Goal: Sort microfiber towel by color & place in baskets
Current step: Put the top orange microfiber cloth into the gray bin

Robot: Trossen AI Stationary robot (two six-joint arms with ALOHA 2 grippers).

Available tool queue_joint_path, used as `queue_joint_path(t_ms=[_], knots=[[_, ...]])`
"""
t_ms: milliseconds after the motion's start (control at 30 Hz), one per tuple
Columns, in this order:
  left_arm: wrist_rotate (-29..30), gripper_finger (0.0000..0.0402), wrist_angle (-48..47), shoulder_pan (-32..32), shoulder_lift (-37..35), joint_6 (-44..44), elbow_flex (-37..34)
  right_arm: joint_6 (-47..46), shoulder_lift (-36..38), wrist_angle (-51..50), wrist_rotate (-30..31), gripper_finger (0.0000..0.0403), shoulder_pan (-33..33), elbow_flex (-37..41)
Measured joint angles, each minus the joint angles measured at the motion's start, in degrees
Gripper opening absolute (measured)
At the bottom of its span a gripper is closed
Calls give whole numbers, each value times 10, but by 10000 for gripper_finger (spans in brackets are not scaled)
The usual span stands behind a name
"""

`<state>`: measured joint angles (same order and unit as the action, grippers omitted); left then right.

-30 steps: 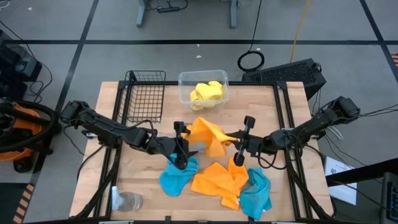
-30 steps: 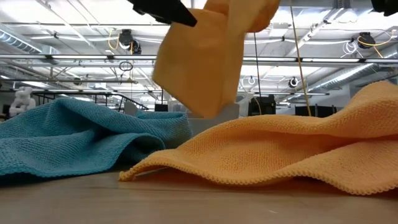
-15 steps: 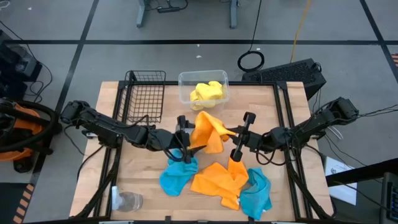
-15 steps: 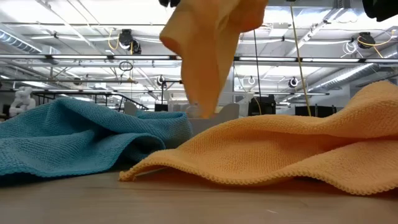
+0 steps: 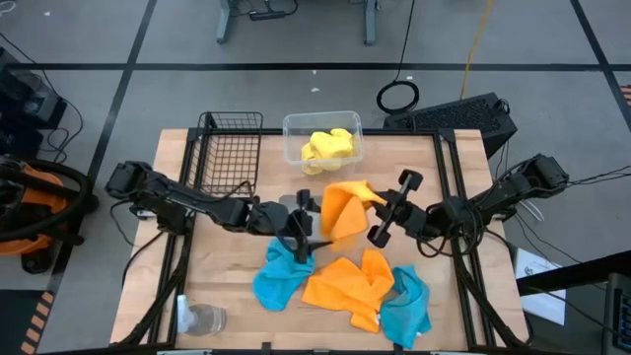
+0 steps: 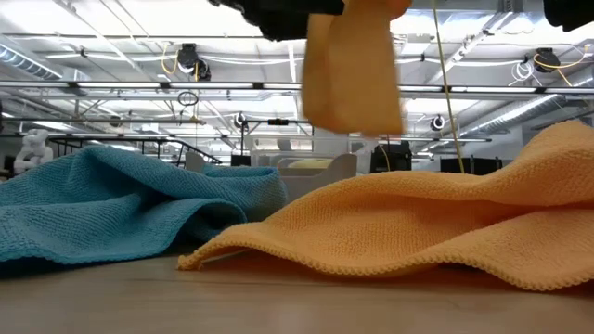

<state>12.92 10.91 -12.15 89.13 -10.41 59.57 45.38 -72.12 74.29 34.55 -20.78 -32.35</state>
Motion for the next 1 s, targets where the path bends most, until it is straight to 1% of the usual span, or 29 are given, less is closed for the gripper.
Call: queue_joint_path(t_ms=[133, 233, 300, 333, 400, 500, 567, 633, 700, 733, 767, 800, 867, 1000], knots=[[-36, 358, 81, 7, 15, -16, 0, 8, 0, -15, 2, 2, 0, -11], [-53, 356, 132, 6, 17, -19, 0, 8, 0, -43, 28, 2, 0, -16], [-57, 346, 148, 5, 17, -19, 0, 8, 0, -58, 49, 2, 0, -19], [-57, 336, 152, 5, 17, -19, 0, 7, 0, -62, 50, 2, 0, -19], [-57, 307, 164, 5, 17, -19, 0, -3, 0, -69, 44, 2, 0, -19], [-57, 242, 171, 5, 17, -22, 0, -25, 0, -71, 20, 2, 0, -19], [-57, 184, 174, 7, 17, -24, 0, -37, 0, -73, -2, 2, 0, -19], [-58, 116, 182, 8, 17, -21, 0, -41, 0, -76, -9, 2, 0, -19], [-74, 46, 186, 8, 16, -32, 0, -42, 0, -89, 2, 2, 0, -19], [-92, 24, 185, 8, 14, -39, 0, -42, 0, -101, 16, 2, 0, -19], [-110, 16, 186, 8, 13, -44, 0, -43, 0, -113, 33, 2, 0, -19], [-123, 16, 191, 7, 12, -49, 0, -45, 0, -124, 49, 2, 0, -19], [-127, 19, 200, 5, 12, -50, 0, -62, 0, -154, 71, 2, 0, -19], [-126, 15, 212, 7, 12, -54, 0, -134, 0, -249, 71, 11, -2, -19]])
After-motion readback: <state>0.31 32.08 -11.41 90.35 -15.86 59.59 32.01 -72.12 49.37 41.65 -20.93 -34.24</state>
